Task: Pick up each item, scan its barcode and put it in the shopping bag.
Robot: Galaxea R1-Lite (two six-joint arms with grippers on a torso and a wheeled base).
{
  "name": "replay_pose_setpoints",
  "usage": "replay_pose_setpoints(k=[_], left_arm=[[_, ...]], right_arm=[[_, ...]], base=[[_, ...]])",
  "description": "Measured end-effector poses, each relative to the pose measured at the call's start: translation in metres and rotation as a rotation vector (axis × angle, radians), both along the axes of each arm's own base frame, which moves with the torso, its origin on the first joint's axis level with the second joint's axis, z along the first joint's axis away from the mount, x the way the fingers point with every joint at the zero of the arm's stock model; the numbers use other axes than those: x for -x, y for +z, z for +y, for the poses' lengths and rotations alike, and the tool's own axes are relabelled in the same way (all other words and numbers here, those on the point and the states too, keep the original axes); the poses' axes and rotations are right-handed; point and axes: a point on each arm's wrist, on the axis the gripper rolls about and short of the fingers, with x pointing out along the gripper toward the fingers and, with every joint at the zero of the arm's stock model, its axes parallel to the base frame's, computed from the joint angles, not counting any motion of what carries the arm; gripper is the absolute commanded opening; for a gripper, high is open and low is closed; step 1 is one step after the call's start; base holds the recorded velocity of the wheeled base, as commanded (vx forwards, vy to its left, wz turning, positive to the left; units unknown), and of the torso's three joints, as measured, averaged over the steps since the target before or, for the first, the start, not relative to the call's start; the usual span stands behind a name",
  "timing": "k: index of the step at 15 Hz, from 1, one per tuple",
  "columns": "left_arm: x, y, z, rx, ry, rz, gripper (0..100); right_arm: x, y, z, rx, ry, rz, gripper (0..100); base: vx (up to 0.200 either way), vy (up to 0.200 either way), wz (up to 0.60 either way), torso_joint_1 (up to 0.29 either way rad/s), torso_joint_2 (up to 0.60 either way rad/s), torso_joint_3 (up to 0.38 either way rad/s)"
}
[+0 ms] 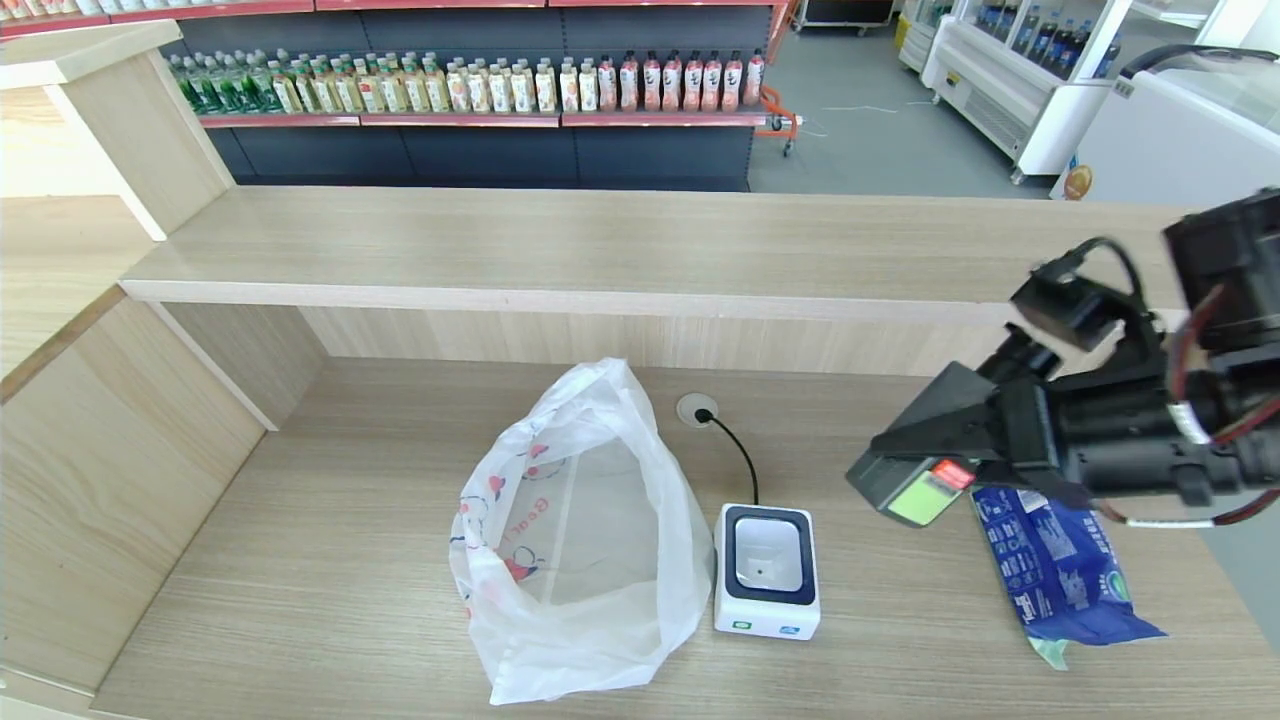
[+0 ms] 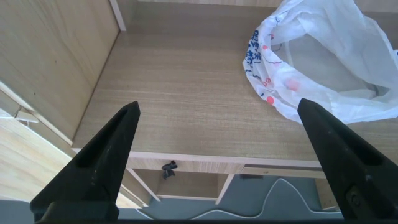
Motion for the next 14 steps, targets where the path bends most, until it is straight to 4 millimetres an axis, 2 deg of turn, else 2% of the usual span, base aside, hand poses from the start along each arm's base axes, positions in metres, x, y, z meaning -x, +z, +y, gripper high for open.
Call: replay_pose_setpoints(k=[2, 4, 6, 9, 12, 14], left_arm=[[0.000, 0.000, 0.000, 0.000, 0.000, 0.000, 100], [0.000, 0.000, 0.000, 0.000, 0.000, 0.000, 100], [0.000, 0.000, 0.000, 0.000, 0.000, 0.000, 100], [0.000, 0.000, 0.000, 0.000, 0.000, 0.000, 100], [0.000, 0.000, 0.000, 0.000, -0.001, 0.000, 100], [0.000, 0.000, 0.000, 0.000, -0.001, 0.000, 100]], right_arm=[[0.032, 0.007, -0.012, 0.159, 0.186, -0.316, 0], [0.059, -0.005, -0.021, 0.317, 0.333, -0.541, 0], [0.081, -0.017, -0.029, 0.371, 0.384, -0.619, 0], [0.103, -0.021, -0.038, 0.377, 0.383, -0.664, 0], [0.111, -0.020, -0.042, 0.384, 0.383, -0.703, 0], [0.114, -0.021, -0.043, 0.409, 0.401, -0.739, 0]], base=[[0.000, 0.000, 0.00, 0.000, 0.00, 0.000], [0.000, 0.000, 0.00, 0.000, 0.00, 0.000], [0.000, 0.000, 0.00, 0.000, 0.00, 0.000], [0.000, 0.000, 0.00, 0.000, 0.00, 0.000], [0.000, 0.000, 0.00, 0.000, 0.00, 0.000], [0.000, 0.000, 0.60, 0.002, 0.01, 0.000]])
